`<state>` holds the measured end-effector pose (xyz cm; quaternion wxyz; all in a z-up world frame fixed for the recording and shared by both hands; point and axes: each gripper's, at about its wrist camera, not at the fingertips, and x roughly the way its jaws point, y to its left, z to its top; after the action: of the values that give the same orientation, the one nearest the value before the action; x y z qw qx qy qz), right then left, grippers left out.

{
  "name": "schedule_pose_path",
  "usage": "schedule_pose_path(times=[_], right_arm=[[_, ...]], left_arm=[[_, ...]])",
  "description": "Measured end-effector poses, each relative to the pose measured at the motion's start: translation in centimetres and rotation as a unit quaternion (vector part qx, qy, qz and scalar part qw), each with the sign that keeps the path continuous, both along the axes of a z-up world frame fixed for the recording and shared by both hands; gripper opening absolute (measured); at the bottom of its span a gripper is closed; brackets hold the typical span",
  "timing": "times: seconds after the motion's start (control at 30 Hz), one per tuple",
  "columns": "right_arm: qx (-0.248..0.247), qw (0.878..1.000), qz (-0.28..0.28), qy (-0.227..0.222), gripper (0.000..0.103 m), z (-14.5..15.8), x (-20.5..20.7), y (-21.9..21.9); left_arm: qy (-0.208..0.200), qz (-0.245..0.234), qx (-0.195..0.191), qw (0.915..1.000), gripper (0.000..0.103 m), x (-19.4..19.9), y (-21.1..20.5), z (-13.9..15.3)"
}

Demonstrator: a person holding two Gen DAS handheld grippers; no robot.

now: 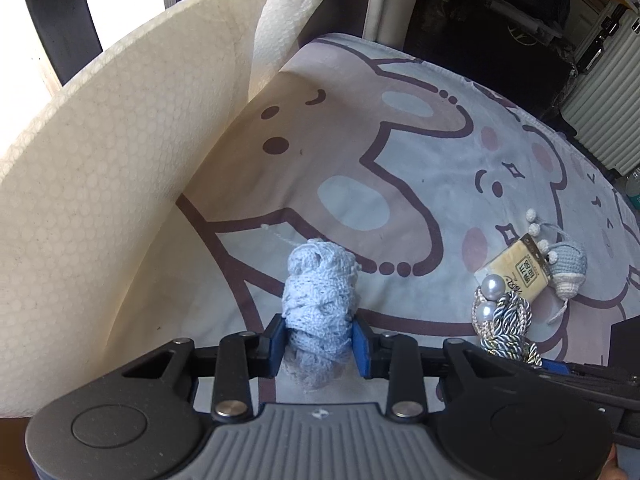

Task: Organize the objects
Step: 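Lift the rope and yarn bundle and carry both toward the black box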

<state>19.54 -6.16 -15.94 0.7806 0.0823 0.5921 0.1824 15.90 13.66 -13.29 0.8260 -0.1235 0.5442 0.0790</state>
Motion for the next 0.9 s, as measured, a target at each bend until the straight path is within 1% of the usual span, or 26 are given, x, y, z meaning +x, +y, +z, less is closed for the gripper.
schedule_pose_path(times=[0.27,0.4,0.9], right_arm=[[-0.005,0.999,-0.003,-0.035,0.043,2.9,-1.3,-1.2],[0.001,0.999,-0.009,-0.052,0.043,4.6,-2.0,-2.1],[0.007,0.995,-0.033,-0.099,0.041,8.7,-4.5,-5.0]], left_arm=[[-0.032,0.001,-0.007,0.9995,0.036,-1.2,-1.2,3.0],[-0.046,-0.005,-0.006,0.9989,0.036,-1.9,-1.9,4.5],[-0.079,-0.044,0.033,0.9954,0.036,-3.8,-5.1,8.1]])
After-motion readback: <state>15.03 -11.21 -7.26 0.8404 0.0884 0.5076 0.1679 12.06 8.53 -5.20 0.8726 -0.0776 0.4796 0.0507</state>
